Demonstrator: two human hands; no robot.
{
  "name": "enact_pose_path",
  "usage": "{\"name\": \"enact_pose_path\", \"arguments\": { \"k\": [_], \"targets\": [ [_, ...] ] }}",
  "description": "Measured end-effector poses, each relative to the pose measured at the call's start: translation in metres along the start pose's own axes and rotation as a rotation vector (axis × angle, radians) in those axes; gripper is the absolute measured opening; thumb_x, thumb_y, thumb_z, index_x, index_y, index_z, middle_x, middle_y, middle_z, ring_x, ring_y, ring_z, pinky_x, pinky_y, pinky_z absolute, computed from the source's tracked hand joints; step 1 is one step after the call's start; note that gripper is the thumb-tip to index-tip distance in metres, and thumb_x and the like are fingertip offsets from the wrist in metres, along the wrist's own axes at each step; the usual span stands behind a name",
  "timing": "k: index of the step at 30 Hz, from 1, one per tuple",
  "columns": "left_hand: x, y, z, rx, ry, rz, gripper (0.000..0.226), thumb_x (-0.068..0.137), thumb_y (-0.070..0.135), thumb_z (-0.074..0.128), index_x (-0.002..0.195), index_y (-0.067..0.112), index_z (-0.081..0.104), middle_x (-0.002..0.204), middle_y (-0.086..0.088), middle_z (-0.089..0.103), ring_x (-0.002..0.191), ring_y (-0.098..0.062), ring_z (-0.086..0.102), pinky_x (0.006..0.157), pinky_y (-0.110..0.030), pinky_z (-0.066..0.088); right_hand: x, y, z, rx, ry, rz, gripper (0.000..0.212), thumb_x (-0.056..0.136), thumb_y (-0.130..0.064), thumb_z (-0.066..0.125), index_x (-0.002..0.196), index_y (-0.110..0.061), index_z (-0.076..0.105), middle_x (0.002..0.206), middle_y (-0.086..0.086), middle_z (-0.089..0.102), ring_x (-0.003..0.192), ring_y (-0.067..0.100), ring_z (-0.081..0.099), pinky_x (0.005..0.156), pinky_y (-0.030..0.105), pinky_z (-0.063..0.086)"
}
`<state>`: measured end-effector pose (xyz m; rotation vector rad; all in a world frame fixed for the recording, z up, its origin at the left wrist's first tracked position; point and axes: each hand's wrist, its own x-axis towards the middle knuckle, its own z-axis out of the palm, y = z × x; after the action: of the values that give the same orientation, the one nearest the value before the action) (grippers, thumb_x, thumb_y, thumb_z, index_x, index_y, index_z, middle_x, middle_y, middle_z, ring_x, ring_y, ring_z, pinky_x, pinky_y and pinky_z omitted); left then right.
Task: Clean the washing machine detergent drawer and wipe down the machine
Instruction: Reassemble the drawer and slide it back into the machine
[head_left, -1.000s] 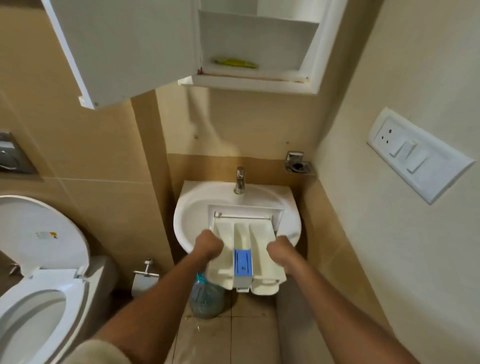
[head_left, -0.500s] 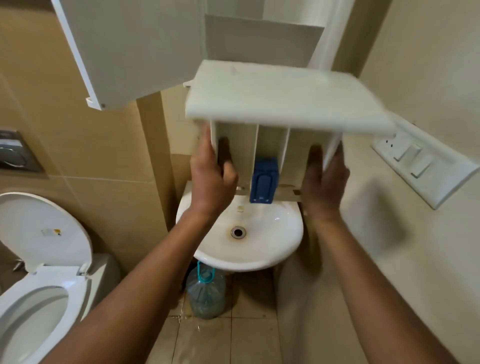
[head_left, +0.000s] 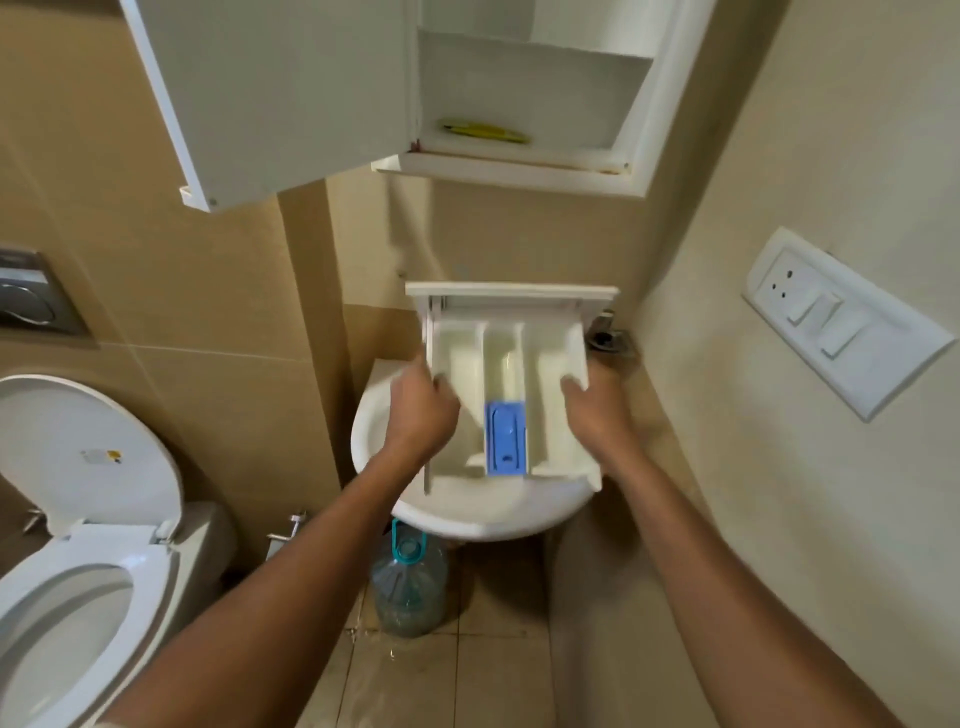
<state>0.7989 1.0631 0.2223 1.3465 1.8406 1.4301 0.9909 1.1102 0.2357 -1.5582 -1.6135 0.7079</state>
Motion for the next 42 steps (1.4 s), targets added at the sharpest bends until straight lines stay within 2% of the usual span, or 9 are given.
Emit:
{"name": "enact_pose_path", "arguments": {
  "k": [6,13,19,23,26,30,35,38,42],
  "targets": [
    [0.012,0.048,-0.021,-0.171,0.277,0.594,0.047,0.088,0.005,0.047,0.133,0.020,0.045,0.086,0.009,0.059,0.069,-0.006,0.059,0.059,-0.007,0.045,-0.007,-0.035,-0.013,0.244,0.583,-0.562,0.029,0.104,-0.029,0.049,0.130,-0.017,0.055,0.110,-0.013,0.067,0.101,0.005,0.066,0.089,0.018,0.049],
    [-0.043,-0.091,0.016,0.322,-0.377,-0.486,0.013,0.096,0.005,0.050,0.108,0.008,0.056,0.111,-0.009,0.064,0.105,-0.028,0.062,0.074,-0.028,0.048,-0.052,0.085,0.063,-0.147,-0.440,0.500,0.022,0.094,-0.003,0.044,0.111,0.000,0.059,0.102,0.011,0.064,0.091,0.027,0.062,0.068,0.027,0.046],
    [-0.043,-0.090,0.008,0.438,-0.267,-0.419,0.018,0.098,0.026,0.053,0.107,0.012,0.046,0.093,-0.002,0.056,0.086,-0.023,0.059,0.066,-0.033,0.046,-0.013,0.058,0.050,-0.379,-0.435,0.224,0.024,0.090,-0.007,0.049,0.111,-0.004,0.062,0.110,0.014,0.064,0.097,0.033,0.062,0.069,0.029,0.043],
    [-0.044,-0.039,0.000,0.569,0.027,0.193,0.026,0.089,0.037,0.057,0.092,0.022,0.036,0.079,0.004,0.054,0.060,-0.014,0.044,0.052,-0.028,0.033,0.023,0.010,0.028,-0.793,-0.457,-0.156,0.014,0.085,-0.001,0.053,0.084,-0.014,0.059,0.096,0.008,0.064,0.093,0.032,0.065,0.066,0.031,0.045],
    [-0.028,-0.003,-0.002,0.644,-0.071,0.543,0.058,0.078,0.053,0.060,0.123,0.020,0.045,0.110,-0.001,0.059,0.099,-0.023,0.056,0.087,-0.038,0.046,0.038,-0.033,0.016,-1.035,-0.582,-0.482,0.028,0.086,-0.001,0.054,0.091,-0.025,0.065,0.107,0.006,0.066,0.088,0.030,0.063,0.069,0.035,0.050],
    [-0.009,0.023,-0.005,0.568,-0.472,0.264,0.096,0.076,0.050,0.077,0.152,0.017,0.030,0.140,-0.004,0.057,0.127,-0.025,0.052,0.115,-0.047,0.034,0.037,-0.084,0.018,-1.315,-0.753,-0.835,0.032,0.092,-0.010,0.057,0.113,-0.031,0.069,0.098,-0.006,0.065,0.088,0.022,0.063,0.069,0.033,0.045],
    [0.001,0.017,-0.016,0.379,-0.696,-0.081,0.064,0.092,0.013,0.061,0.151,0.018,0.035,0.129,-0.008,0.063,0.095,-0.027,0.065,0.075,-0.038,0.058,0.031,-0.097,0.012,-1.413,-0.655,-1.181,0.024,0.095,-0.019,0.061,0.115,-0.028,0.071,0.103,-0.001,0.072,0.099,0.025,0.067,0.081,0.036,0.052],
    [0.002,0.014,-0.010,0.456,-0.722,-0.060,0.055,0.089,0.016,0.061,0.141,0.017,0.043,0.121,-0.009,0.061,0.087,-0.022,0.057,0.072,-0.035,0.052,0.027,-0.075,0.012,-1.361,-0.442,-1.369,0.024,0.096,-0.017,0.059,0.113,-0.027,0.072,0.117,0.002,0.071,0.128,0.023,0.055,0.122,0.045,0.018],
    [0.000,-0.014,-0.007,0.274,-0.639,-0.235,0.034,0.090,0.017,0.061,0.123,0.007,0.060,0.104,-0.011,0.066,0.077,-0.017,0.058,0.067,-0.028,0.048,0.012,-0.024,0.004,-0.741,0.175,-0.893,0.061,0.078,0.006,0.068,0.135,-0.012,0.059,0.140,0.012,0.057,0.138,0.032,0.044,0.121,0.053,0.023]
  ]
}}
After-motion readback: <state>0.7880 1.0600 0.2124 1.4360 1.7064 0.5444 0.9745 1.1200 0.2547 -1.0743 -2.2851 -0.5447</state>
